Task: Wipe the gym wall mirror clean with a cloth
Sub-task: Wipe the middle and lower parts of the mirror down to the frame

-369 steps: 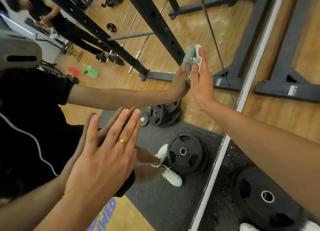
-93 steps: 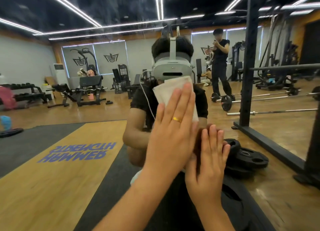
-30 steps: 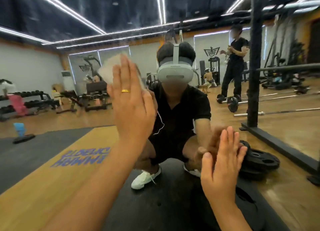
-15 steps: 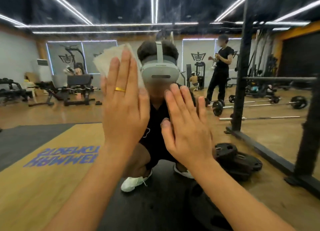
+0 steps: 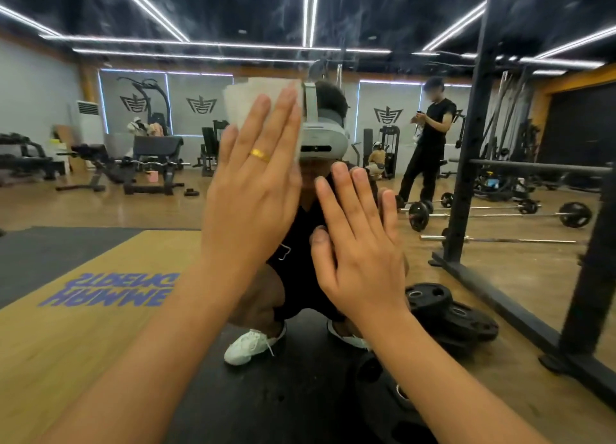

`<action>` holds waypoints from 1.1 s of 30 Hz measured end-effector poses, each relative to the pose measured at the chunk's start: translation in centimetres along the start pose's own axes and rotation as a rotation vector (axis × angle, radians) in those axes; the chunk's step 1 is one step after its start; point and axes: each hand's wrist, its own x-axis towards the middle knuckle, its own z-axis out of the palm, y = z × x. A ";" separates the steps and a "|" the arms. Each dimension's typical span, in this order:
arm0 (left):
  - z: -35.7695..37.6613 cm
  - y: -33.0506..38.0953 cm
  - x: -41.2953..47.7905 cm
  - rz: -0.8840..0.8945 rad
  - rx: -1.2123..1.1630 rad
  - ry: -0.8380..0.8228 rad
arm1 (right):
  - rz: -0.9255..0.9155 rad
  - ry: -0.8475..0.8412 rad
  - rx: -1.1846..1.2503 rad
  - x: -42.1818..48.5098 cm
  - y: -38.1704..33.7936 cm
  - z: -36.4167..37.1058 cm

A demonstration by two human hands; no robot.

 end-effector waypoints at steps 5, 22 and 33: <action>-1.2 -3.9 -0.8 -0.281 -0.068 0.159 | -0.002 -0.005 -0.023 0.1 0.1 0.0; -1.3 -2.9 -0.3 -0.387 -0.066 0.174 | -0.019 -0.010 -0.047 -0.2 0.5 -0.3; -2.8 -5.9 2.2 -0.310 0.008 0.121 | -0.006 -0.009 -0.035 -0.1 0.1 0.0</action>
